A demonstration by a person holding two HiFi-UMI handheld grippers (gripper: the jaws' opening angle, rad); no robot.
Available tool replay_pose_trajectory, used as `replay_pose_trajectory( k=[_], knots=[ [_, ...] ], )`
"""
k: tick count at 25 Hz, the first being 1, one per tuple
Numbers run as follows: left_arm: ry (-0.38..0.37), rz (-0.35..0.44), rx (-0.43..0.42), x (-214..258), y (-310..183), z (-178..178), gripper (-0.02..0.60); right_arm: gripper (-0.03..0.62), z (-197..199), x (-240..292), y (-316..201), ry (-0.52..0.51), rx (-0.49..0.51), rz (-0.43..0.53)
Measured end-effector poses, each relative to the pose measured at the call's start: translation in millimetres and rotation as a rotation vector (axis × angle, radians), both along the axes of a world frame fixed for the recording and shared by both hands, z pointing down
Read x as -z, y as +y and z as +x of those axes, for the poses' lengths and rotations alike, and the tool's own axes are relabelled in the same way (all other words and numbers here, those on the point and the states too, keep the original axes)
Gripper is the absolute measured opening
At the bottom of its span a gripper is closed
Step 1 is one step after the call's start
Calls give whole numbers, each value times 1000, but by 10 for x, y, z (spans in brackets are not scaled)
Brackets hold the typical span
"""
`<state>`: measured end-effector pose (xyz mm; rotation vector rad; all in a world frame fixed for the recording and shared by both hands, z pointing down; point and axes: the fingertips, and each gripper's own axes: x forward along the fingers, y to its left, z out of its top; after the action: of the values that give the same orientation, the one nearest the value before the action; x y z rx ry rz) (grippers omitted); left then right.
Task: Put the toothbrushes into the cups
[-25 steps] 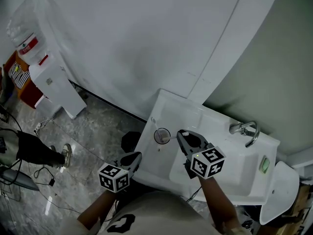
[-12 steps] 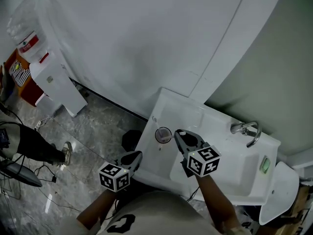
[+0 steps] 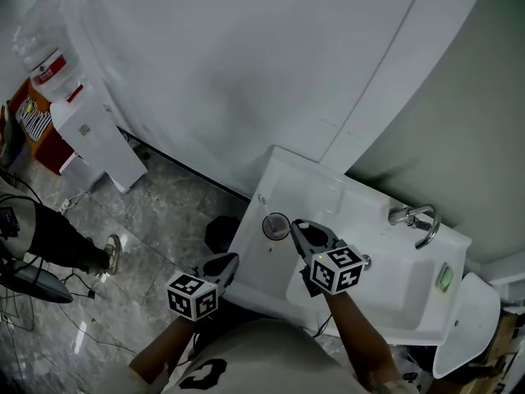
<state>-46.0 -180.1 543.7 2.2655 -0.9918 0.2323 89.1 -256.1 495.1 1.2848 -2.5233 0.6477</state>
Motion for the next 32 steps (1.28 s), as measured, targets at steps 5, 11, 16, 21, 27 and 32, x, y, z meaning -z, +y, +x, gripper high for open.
replay_pose_trajectory(
  k=[5, 11, 16, 21, 27, 32],
  knots=[
    [2, -1, 2, -17, -1, -18, 20, 40, 1, -107, 1, -15, -15, -14],
    [7, -9, -2, -68, 18, 3, 20, 41, 16, -192, 4, -39, -31, -33],
    [11, -4, 2, -62, -21, -19, 20, 44, 6, -264, -6, -41, -36, -46],
    [13, -4, 8, -59, -42, -64, 20, 48, 13, -344, -32, -27, -48, -62],
    [14, -11, 13, -90, -10, -99, 20, 61, 98, -404, -65, 11, -83, -61],
    [18, -10, 8, -82, -17, -110, 20, 108, 123, -443, -70, 33, -99, -62]
  ],
)
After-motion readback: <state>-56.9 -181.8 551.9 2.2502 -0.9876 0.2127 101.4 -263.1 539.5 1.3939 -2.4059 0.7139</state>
